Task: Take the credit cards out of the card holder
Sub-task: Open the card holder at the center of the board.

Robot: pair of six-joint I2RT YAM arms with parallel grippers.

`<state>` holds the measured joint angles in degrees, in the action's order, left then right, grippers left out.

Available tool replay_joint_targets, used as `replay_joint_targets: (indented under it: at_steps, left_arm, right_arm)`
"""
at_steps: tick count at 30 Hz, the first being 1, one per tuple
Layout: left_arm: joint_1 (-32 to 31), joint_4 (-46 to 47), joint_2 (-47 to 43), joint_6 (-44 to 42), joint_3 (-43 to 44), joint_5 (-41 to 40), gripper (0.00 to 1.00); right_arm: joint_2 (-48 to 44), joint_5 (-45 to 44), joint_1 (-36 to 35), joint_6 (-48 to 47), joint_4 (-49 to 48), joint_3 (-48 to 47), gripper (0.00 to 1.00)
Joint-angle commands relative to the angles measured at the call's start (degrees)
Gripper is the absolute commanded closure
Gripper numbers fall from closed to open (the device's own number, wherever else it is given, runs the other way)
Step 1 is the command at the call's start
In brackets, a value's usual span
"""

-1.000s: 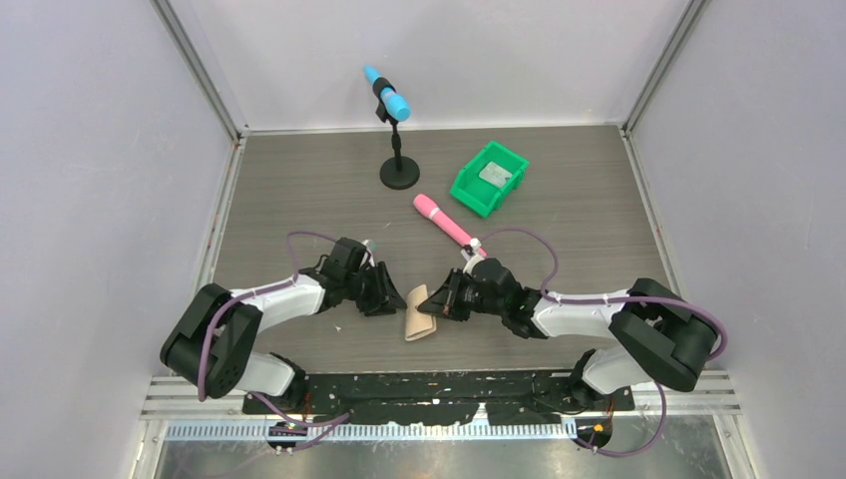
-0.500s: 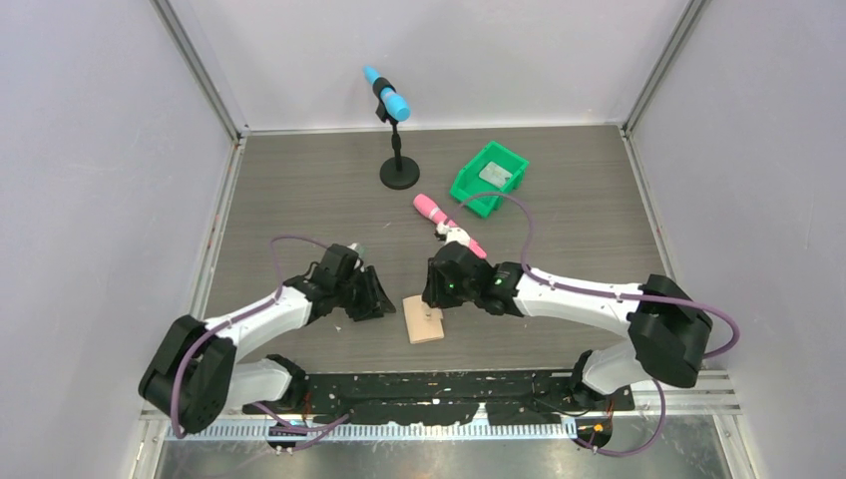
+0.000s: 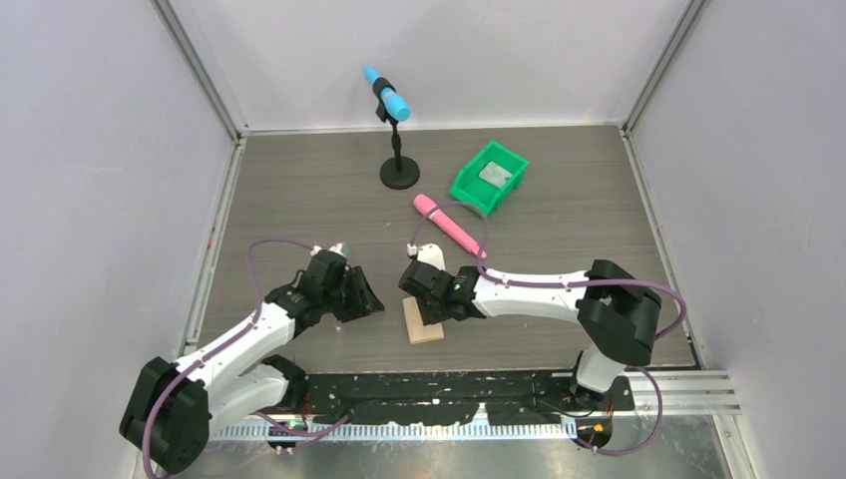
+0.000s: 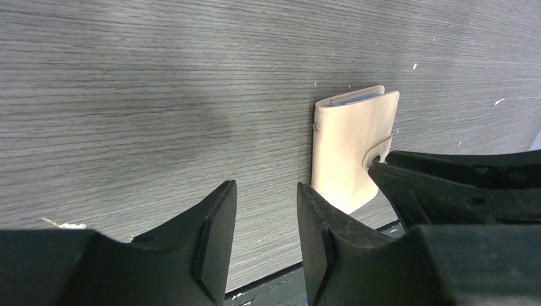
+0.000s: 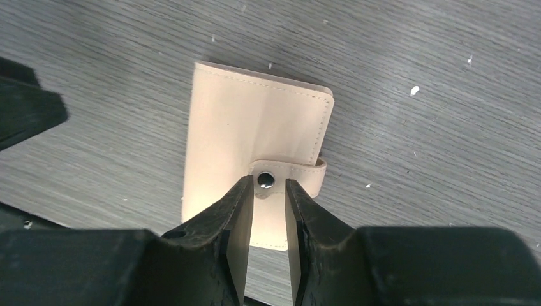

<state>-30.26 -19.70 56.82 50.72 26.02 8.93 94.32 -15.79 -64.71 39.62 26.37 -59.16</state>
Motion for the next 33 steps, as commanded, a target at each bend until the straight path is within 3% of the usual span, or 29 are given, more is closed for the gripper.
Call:
replay_joint_targets:
  at_steps: [1,15,33]
  left_arm:
    - [0.0,-1.1,-1.6,-0.6,-0.6,-1.6,0.58]
    - [0.0,-0.1,-1.3,-0.4,-1.1,-1.0,0.58]
    - [-0.1,1.6,1.0,-0.8,-1.1,0.9,0.58]
  right_arm:
    - [1.2,-1.6,-0.3,0.2,0.7,-2.1,0.67]
    - [-0.7,-3.5,-1.2,0.4,-0.5,-2.5,0.64]
    - [5.8,-3.2,-2.0,0.5,0.1,-4.0,0.64]
